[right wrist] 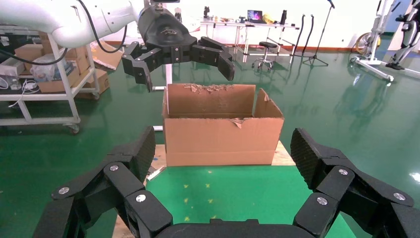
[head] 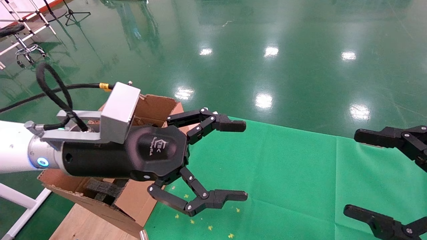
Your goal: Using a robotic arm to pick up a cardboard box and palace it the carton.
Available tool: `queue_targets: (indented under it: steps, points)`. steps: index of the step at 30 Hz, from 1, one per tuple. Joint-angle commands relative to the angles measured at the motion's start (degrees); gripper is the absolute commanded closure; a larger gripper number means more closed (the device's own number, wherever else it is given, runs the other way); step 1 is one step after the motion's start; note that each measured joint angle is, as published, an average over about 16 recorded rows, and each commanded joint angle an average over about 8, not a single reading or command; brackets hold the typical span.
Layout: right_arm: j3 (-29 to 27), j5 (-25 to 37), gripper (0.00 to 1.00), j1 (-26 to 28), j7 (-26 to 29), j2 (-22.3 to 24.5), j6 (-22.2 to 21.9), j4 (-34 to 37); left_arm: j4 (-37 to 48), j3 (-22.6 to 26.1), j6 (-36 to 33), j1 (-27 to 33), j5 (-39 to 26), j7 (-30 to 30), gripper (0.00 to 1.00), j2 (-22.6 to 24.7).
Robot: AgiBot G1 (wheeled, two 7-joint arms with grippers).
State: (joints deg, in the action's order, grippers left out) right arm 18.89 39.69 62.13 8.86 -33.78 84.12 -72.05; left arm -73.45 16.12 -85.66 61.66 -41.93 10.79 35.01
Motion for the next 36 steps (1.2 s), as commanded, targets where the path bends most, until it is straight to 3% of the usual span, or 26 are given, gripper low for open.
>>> queue_targets:
  steps: [1, 36]
  points:
    - [0.0, 0.0, 0.0, 0.0, 0.0, 0.0, 0.0, 0.0, 0.0, 0.0, 0.0, 0.0, 0.0, 0.0, 0.0, 0.0]
    - [0.0, 0.0, 0.0, 0.0, 0.0, 0.0, 0.0, 0.0, 0.1, 0.1, 0.0, 0.1, -0.1, 0.0, 0.0, 0.0]
